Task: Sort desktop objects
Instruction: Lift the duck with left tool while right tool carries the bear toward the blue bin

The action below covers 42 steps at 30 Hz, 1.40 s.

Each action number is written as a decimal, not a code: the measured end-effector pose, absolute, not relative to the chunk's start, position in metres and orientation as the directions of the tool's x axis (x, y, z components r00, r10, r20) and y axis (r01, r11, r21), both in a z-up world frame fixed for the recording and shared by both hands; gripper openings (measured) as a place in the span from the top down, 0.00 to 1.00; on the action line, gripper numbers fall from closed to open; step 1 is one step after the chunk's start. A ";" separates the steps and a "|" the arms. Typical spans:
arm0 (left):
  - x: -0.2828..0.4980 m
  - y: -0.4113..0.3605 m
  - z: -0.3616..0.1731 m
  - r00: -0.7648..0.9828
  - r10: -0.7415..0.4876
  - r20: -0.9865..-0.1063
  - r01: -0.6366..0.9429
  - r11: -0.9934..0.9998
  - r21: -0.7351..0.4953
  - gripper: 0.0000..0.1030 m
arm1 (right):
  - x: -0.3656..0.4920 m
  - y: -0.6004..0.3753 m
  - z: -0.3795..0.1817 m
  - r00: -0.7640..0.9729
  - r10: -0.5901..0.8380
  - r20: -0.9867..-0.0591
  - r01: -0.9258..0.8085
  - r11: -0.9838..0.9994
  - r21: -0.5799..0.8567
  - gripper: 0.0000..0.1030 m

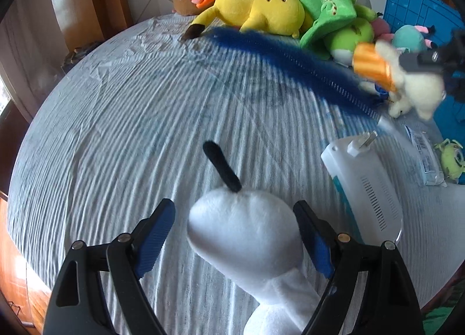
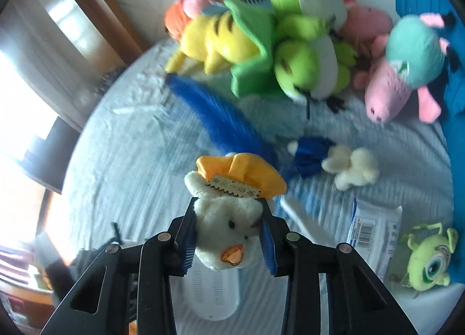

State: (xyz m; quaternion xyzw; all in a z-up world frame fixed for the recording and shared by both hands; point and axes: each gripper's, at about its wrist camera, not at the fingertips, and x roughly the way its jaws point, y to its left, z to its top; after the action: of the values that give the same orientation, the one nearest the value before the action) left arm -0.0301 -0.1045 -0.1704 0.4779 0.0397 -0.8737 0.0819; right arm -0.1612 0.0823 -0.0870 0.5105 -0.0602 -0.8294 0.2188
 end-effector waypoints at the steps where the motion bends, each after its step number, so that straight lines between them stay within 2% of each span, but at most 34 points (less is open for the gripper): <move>1: -0.030 -0.105 -0.169 -0.531 -0.103 -0.841 0.179 -0.984 0.008 0.19 | -0.158 0.081 -0.080 -0.395 -0.428 -0.813 0.310 -0.895 0.321 0.65; 3: -0.030 -0.106 -0.166 -0.535 -0.091 -0.840 0.174 -0.985 -0.004 0.26 | -0.151 0.082 -0.066 -0.414 -0.439 -0.797 0.329 -0.889 0.318 0.65; 5: -0.029 -0.107 -0.163 -0.537 -0.082 -0.839 0.169 -0.985 -0.012 0.26 | -0.145 0.084 -0.054 -0.428 -0.449 -0.784 0.342 -0.884 0.320 0.65; 11: -0.028 -0.107 -0.160 -0.527 -0.053 -0.848 0.149 -0.988 -0.031 0.40 | -0.136 0.080 -0.031 -0.458 -0.474 -0.752 0.377 -0.870 0.319 0.65; 25: -0.032 -0.097 -0.128 -0.572 -0.056 -0.819 0.102 -0.995 -0.003 0.44 | -0.131 0.094 0.006 -0.515 -0.506 -0.692 0.391 -0.857 0.336 0.65; 34: -0.053 -0.075 -0.067 -0.657 -0.028 -0.754 0.019 -1.000 0.021 0.44 | -0.117 0.111 0.055 -0.594 -0.499 -0.631 0.407 -0.863 0.300 0.65; 42: -0.081 -0.026 0.008 -0.746 0.058 -0.664 -0.139 -0.988 0.069 0.44 | -0.089 0.151 0.115 -0.712 -0.453 -0.537 0.361 -0.891 0.274 0.65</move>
State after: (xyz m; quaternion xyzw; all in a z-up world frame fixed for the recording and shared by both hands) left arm -0.0812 -0.0257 0.0079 0.3527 -0.0571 -0.9325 -0.0528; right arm -0.0892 0.1511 0.1150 0.3090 -0.0743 -0.9221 0.2208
